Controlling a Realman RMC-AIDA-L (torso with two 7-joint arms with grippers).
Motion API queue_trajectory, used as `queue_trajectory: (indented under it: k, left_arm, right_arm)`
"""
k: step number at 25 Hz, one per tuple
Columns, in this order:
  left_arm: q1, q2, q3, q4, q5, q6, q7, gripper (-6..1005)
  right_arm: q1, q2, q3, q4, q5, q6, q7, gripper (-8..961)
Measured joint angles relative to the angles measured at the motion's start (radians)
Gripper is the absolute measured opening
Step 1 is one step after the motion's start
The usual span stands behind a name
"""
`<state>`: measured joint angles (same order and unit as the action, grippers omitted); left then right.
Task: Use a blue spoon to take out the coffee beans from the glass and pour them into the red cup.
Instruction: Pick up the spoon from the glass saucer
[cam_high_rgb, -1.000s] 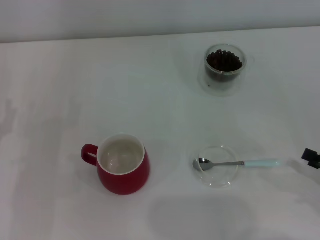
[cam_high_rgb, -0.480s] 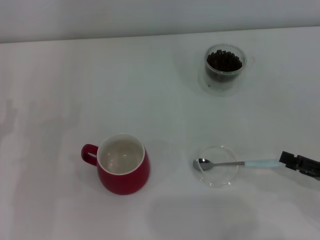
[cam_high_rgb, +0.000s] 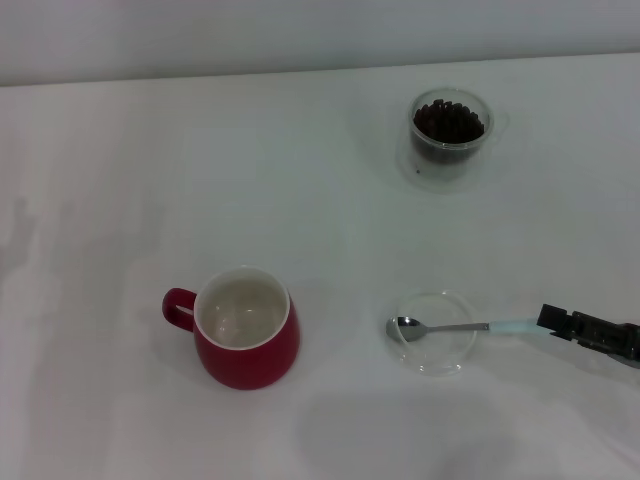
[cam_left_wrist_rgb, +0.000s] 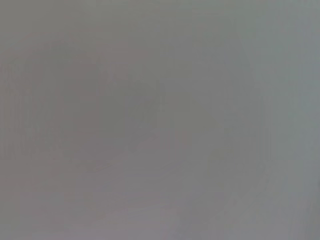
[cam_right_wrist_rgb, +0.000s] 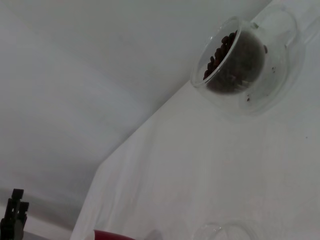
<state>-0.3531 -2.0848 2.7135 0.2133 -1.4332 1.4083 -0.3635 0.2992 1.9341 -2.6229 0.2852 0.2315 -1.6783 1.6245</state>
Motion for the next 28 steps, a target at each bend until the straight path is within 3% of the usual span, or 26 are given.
queue_trajectory:
  k: [18, 23, 28]
  left_arm:
    - [0.001, 0.0, 0.001, -0.003, -0.001, 0.0, 0.0, 892]
    - [0.001, 0.0, 0.0, -0.005, -0.001, 0.0, 0.0, 893]
    - [0.0, 0.0, 0.0, -0.005, -0.001, 0.0, 0.0, 894]
  right_arm:
    - [0.027, 0.022, -0.037, 0.0, -0.002, 0.047, 0.012, 861]
    - [0.029, 0.022, -0.036, 0.0, 0.003, 0.048, 0.013, 674]
    - [0.039, 0.022, -0.036, 0.0, 0.002, 0.055, 0.025, 577]
